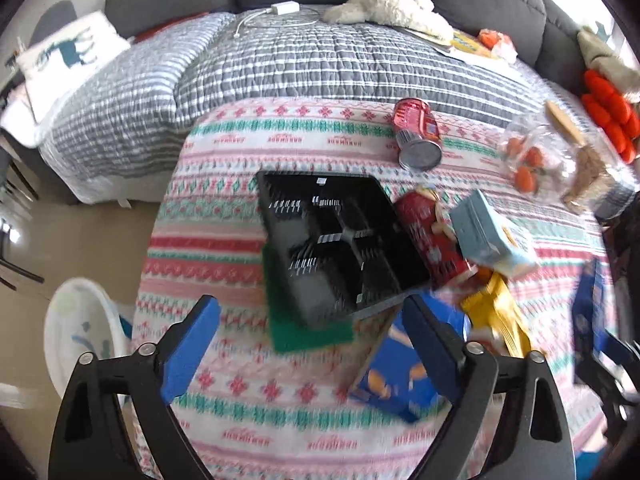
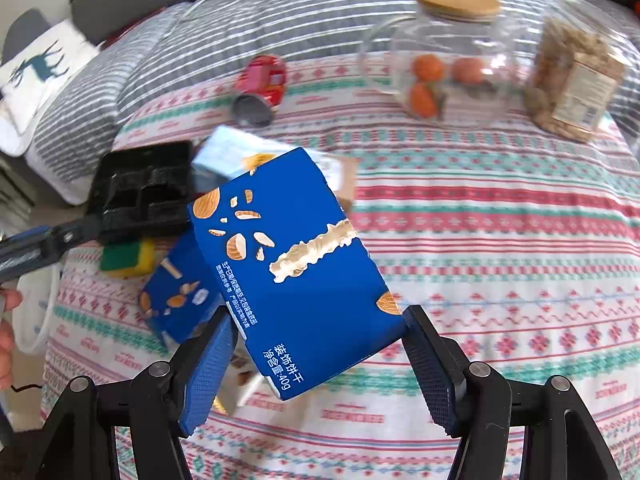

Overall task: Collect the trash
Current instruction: 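Grasp the black plastic tray with the left tool while the right tool lifts the blue box, then carry the black tray to the bin and release it from the left tool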

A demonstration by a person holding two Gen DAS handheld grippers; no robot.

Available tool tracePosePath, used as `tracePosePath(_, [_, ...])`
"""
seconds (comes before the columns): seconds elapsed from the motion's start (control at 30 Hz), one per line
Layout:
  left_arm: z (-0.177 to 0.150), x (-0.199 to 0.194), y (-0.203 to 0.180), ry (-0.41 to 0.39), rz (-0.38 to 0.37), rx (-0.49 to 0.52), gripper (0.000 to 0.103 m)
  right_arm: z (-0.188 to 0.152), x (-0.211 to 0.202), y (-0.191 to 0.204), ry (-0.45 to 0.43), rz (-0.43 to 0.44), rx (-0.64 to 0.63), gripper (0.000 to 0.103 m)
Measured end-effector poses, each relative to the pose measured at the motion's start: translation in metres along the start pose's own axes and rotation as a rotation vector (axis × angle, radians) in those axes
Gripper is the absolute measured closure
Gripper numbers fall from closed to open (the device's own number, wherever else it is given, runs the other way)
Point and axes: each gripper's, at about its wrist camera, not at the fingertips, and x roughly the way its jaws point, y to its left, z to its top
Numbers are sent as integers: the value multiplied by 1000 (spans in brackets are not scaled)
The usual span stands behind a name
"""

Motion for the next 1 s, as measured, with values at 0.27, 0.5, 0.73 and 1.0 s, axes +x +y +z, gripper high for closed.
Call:
tracePosePath(0.27, [10,37,-11,38,162,19,25,2,-4,-23,-2,-17,30,31])
tracePosePath(0.5, [14,33,-6,19,122,-16,47,1,-4,-29,2,-18,45,31])
tracePosePath(0.73, [7,21,16,17,73,-61,98,2,-11,-21,-20,-10,37,31])
tracePosePath(1.0, [-9,1,33,-11,23,-62,98,1,-18,-7,-42,-7,19,31])
